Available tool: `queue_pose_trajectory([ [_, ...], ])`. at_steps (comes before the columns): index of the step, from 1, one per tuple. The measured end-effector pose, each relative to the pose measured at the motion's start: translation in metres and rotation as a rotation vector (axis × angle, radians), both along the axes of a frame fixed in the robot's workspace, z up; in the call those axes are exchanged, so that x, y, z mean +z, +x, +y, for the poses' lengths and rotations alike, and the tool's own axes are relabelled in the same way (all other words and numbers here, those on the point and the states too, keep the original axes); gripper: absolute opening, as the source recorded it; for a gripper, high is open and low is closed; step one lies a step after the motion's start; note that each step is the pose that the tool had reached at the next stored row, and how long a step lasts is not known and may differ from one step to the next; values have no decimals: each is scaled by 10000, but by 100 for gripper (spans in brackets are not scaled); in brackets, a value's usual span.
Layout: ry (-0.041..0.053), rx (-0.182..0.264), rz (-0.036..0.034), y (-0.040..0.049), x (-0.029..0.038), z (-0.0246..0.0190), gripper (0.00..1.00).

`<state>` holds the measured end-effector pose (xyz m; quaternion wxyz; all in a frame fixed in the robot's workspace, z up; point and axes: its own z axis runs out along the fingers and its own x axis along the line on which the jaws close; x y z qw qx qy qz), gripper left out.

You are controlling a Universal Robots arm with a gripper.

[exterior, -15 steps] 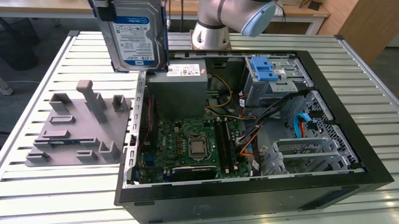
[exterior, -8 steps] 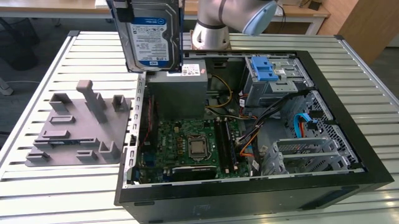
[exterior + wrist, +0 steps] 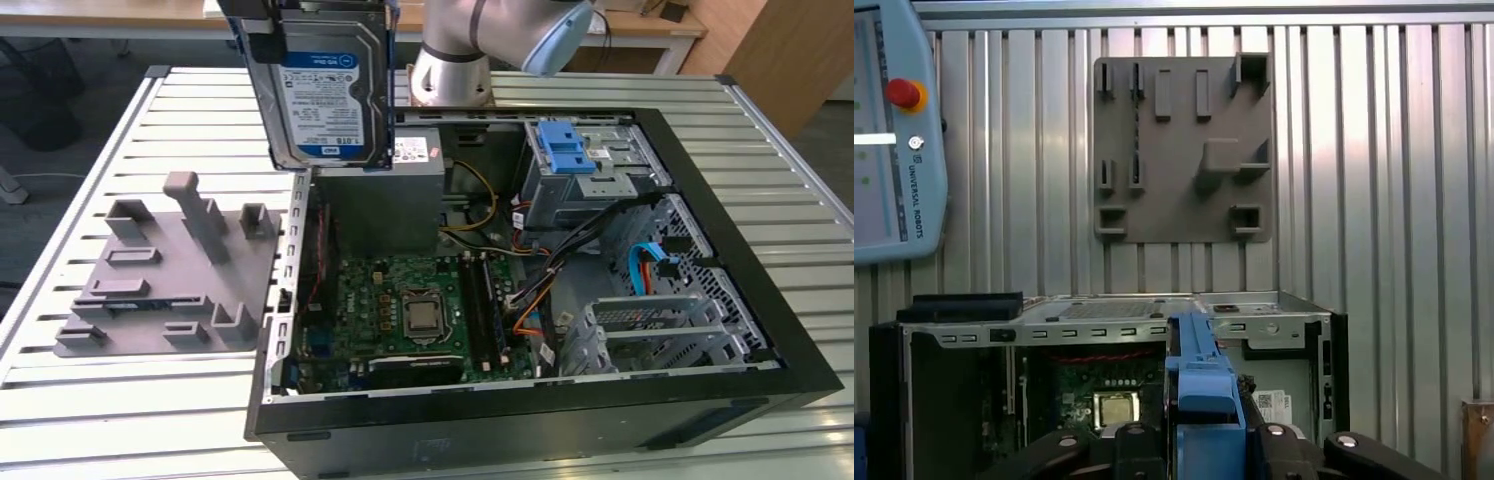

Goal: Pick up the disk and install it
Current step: 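Pick up the disk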

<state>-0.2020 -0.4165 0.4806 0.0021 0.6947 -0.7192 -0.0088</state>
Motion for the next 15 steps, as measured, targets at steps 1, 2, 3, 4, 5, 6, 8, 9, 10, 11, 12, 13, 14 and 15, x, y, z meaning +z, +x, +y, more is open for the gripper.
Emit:
queue_pose_trajectory([
  [1,-1,0,0,1,-1,-25,36],
  [2,-1,-1,-1,3,-3,-47,36],
  [3,0,-1,-2,10,-4,-63,36],
  [4,1,-1,-3,27,-6,-76,36],
  [5,0,-2,-3,56,-7,-83,36],
  [6,-2,-1,-2,93,-7,-88,36],
  [8,-1,-1,-2,181,-10,-95,36],
  [9,-1,-2,-2,226,-12,-97,36],
  [10,-1,0,-1,272,-13,-98,36],
  [11,-1,0,-1,316,-14,-99,36],
  [12,0,-1,-2,361,-16,-98,36],
  [13,0,-2,-2,406,-17,-99,36],
  [14,0,0,-2,456,-18,-99,36],
  [15,0,0,-2,500,-19,-100,36],
])
